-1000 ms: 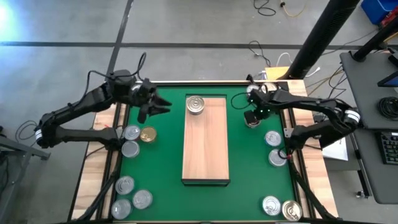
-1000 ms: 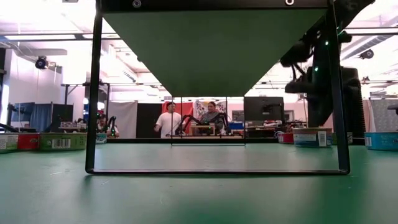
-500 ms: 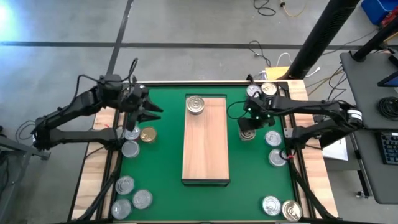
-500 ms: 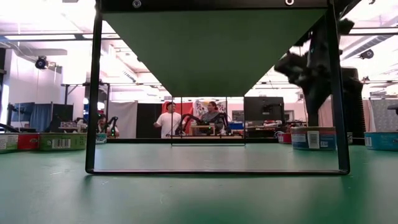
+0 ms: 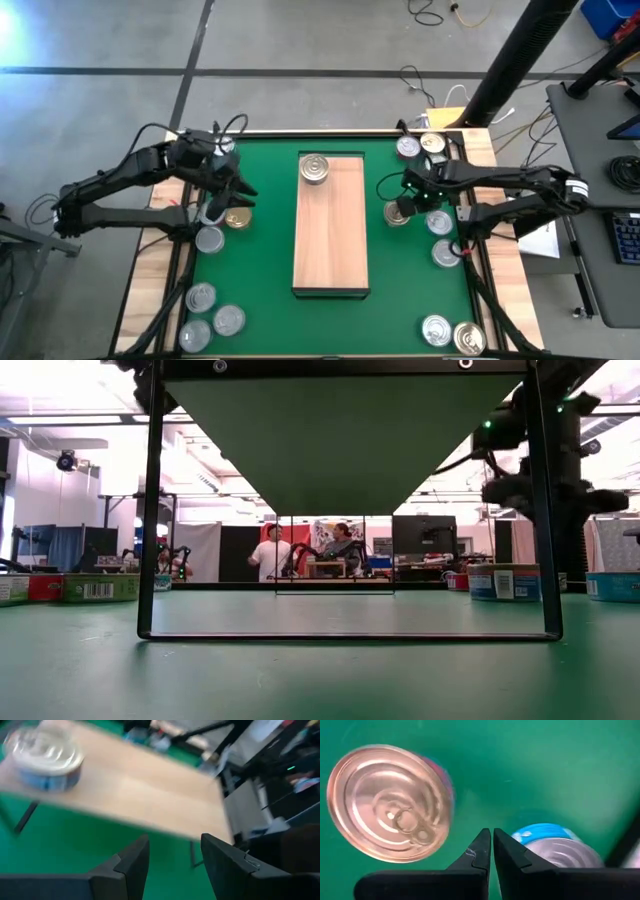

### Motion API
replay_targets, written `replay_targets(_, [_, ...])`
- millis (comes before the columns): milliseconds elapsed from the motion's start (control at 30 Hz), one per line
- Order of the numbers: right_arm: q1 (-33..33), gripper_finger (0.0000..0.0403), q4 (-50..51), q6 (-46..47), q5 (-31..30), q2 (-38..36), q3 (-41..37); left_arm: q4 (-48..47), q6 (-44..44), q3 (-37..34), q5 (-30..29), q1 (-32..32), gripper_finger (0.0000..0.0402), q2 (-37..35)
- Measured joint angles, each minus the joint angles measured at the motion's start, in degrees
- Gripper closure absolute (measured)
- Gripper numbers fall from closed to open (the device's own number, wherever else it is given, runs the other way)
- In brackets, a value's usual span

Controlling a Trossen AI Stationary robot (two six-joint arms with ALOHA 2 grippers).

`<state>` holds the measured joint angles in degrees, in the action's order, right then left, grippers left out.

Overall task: Stack canned seafood by type on shelf
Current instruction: Stack the blue pink tuna can on top of the other blue pink tuna can on the shelf

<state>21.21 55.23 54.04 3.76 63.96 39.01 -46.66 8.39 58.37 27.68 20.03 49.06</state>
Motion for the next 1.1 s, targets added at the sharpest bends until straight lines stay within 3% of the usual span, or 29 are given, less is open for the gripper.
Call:
replay_targets(200, [-1.4, 0.0390, -8.4, 1.6, 9.0, 1.4, -1.3, -13.3, -0.4, 0.0, -6.8, 0.0, 0.0238, -0.4])
replay_targets(367, [-1.9, 0.0390, -16.8, 0.6, 18.8, 0.8, 1.6, -11.8, -0.4, 0.0, -7.6, 0.0, 0.0238, -0.8])
replay_targets(500, [-1.7, 0.0390, -16.8, -2.5, 16.6, 0.5, 3.2, -6.2, -0.8, 0.0, -7.8, 0.0, 0.0238, -0.8])
replay_targets(867, [-1.7, 0.0390, -16.6, -4.2, 0.8, 2.0, 2.3, -2.0, 1.2, 0.0, -7.8, 0.0, 0.0238, 0.0])
replay_targets(967, [-1.8, 0.0390, -16.7, -3.6, 1.9, 2.2, 2.3, -1.4, 0.7, 0.0, -8.1, 0.0, 0.0238, 0.0])
replay_targets(1100, [-2.6, 0.0390, -16.5, -2.2, 7.9, 3.1, 1.9, -1.3, 0.4, 0.0, -8.3, 0.0, 0.0238, 0.0])
